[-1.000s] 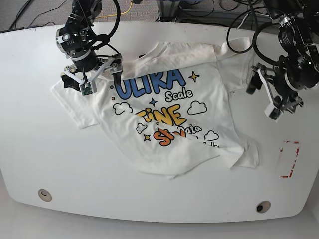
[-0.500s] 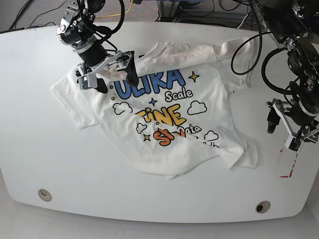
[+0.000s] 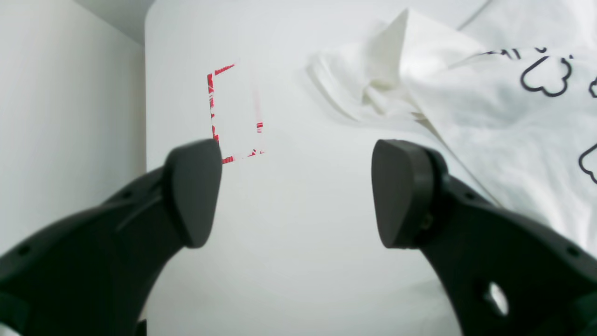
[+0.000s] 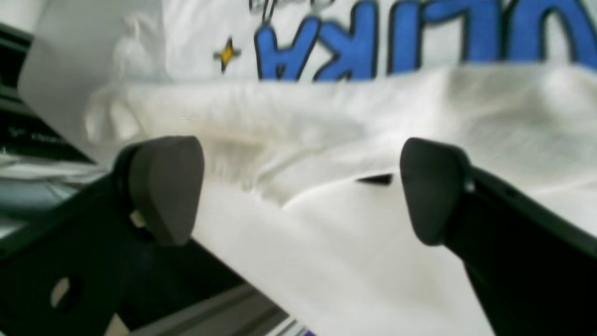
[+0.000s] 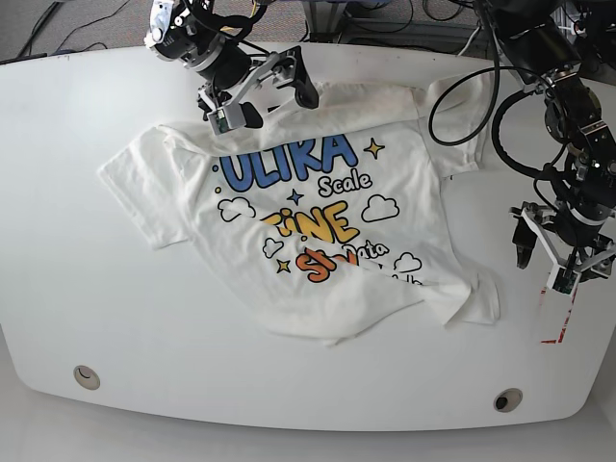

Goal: Layout the t-shirt on the table in an organized manner, then fold the t-shirt properly
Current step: 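Move the left gripper away and the right gripper toward the collar, then grasp the shirt collar edge with the right gripper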

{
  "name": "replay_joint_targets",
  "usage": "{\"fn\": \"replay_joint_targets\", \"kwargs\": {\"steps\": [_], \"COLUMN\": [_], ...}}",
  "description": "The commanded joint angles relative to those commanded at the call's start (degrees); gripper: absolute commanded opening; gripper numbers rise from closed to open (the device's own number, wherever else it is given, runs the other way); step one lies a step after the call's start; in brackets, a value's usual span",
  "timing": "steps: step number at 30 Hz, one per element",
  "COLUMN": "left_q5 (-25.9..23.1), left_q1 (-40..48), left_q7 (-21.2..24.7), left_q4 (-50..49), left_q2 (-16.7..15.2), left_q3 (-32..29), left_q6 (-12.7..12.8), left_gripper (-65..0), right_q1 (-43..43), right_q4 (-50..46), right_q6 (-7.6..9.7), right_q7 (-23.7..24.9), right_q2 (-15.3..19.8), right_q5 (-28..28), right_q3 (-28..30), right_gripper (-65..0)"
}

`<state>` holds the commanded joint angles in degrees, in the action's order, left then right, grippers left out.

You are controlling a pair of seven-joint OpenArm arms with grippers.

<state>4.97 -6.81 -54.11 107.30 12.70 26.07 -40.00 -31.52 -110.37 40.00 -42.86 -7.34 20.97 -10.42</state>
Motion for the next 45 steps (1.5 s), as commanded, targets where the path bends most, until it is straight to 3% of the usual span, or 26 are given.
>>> {"fn": "replay_joint_targets", "kwargs": {"steps": [4, 9, 18, 28, 32, 40, 45], "left_q5": [0.0, 0.1, 0.1, 0.2, 0.3, 0.3, 0.3], "left_q1": [0.8, 2.1, 3.5, 3.6, 4.3, 5.3, 5.6], "left_q7": [0.6, 1.3, 1.3, 1.3, 1.3, 1.3, 1.3], "left_q4": [-1.4, -1.9, -1.8, -1.8, -1.7, -1.8, -1.8], "left_q2": [0.0, 0.0, 0.0, 1.1, 1.4, 1.4, 1.4], "left_q3": [0.1, 0.1, 0.1, 0.1, 0.1, 0.1, 0.1], "left_q6": [0.0, 0.0, 0.0, 0.0, 0.0, 0.0, 0.0], "left_gripper": [-17.9, -17.9, -17.9, -17.9, -17.9, -17.9, -17.9], "right_q1": [0.0, 0.6, 1.8, 4.0, 4.4, 6.6, 7.9], "right_q4": [0.3, -0.1, -0.8, 2.4, 6.0, 9.5, 10.2], "right_q6": [0.0, 0.0, 0.0, 0.0, 0.0, 0.0, 0.0], "right_q7": [0.2, 0.8, 7.1, 10.9, 16.0, 18.6, 18.7], "right_q2": [1.1, 4.3, 8.3, 8.4, 8.4, 8.4, 9.0], "right_q5": [-5.1, -11.4, -22.2, -34.9, -37.7, -38.9, -38.9], "right_q3": [3.2, 11.1, 20.3, 25.4, 25.5, 25.2, 23.9], "right_gripper": [0.0, 0.0, 0.0, 0.0, 0.0, -0.2, -15.2]}}
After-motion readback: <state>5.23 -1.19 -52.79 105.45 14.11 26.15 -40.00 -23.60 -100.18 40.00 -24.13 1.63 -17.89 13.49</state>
